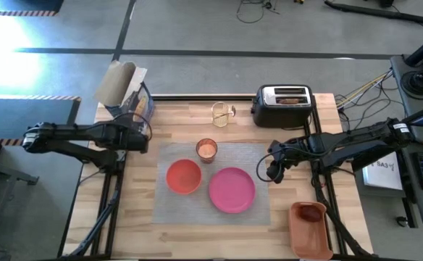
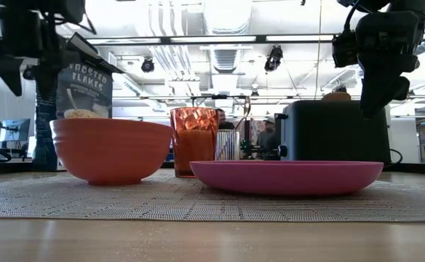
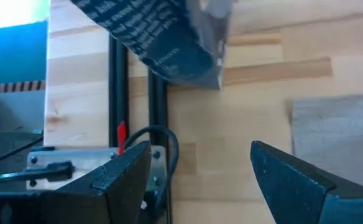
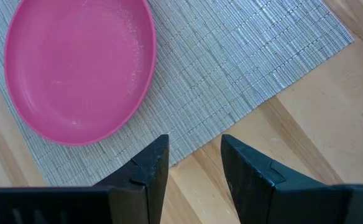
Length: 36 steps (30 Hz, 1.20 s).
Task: Arrange a breakfast setting
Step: Pour the blue cereal into the orange bowl
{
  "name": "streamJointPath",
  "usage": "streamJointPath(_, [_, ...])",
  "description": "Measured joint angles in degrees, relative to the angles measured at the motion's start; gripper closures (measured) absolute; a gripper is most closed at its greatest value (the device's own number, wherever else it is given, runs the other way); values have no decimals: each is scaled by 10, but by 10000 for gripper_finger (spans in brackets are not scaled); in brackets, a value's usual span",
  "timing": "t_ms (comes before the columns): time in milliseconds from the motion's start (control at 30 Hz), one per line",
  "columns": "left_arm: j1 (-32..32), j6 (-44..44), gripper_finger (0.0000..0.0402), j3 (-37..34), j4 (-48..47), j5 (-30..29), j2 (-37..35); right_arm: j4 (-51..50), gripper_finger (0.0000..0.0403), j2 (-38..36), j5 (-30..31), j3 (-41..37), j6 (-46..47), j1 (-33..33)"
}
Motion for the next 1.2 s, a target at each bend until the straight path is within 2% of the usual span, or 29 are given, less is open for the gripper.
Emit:
streamJointPath(167, [1, -24, 143, -35, 8, -23, -25, 0, 266, 0, 0, 0, 0, 0])
streamJointPath(567, [26, -42, 143, -33, 2, -81, -35, 0, 266, 0, 0, 0, 0, 0])
streamJointPath(733, [67, 23, 143, -33, 24, -81, -47, 0, 266, 0, 0, 0, 0, 0])
streamJointPath(967, [161, 144, 143, -35, 82, -81, -53, 0, 266, 0, 0, 0, 0, 0])
streamJointPath(1200, [241, 227, 143, -35, 139, -75, -47, 0, 266, 0, 0, 0, 0, 0])
